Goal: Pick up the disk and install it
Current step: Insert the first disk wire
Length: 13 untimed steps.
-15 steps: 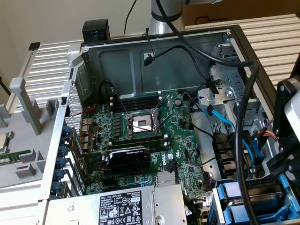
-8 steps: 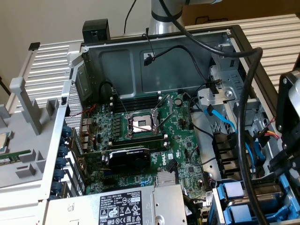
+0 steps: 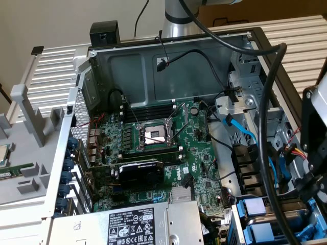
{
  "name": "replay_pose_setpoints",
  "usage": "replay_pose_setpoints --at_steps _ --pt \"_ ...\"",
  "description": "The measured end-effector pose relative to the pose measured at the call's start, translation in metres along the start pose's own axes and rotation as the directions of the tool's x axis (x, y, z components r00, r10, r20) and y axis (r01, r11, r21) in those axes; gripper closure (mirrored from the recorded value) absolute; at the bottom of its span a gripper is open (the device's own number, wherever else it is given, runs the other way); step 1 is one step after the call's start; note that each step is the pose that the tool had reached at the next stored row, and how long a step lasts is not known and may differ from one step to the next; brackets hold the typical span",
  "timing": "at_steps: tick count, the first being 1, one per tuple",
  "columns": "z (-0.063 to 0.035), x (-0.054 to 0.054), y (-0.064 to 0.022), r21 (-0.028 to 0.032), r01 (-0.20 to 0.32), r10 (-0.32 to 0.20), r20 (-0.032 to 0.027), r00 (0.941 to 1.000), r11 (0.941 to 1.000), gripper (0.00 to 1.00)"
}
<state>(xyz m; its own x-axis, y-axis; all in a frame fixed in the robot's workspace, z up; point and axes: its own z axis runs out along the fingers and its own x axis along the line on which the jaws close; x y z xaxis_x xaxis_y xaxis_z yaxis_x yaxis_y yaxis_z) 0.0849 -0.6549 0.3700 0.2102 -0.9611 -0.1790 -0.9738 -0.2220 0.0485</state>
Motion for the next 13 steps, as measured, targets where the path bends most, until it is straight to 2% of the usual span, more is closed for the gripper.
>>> replay_pose_setpoints --at_steps 2,7,9,12,13 --pt "0.0012 -0.003 0.0002 -0.0020 -0.001 0.001 -0.0096 1.0000 1.0000 0.84" --pt "0.0046 -0.008 0.0018 -0.0089 -0.004 0.003 -0.0418 0.9991 1.0000 0.84" --pt "0.0060 -0.009 0.0025 -0.0124 -0.006 0.005 -0.0588 0.9983 0.9999 0.84" --pt "0.0071 -0.012 0.0031 -0.0187 -0.009 0.007 -0.0907 0.9959 0.9998 0.84" --pt "0.0073 -0.013 0.0033 -0.0201 -0.010 0.008 -0.0980 0.9952 0.9998 0.84"
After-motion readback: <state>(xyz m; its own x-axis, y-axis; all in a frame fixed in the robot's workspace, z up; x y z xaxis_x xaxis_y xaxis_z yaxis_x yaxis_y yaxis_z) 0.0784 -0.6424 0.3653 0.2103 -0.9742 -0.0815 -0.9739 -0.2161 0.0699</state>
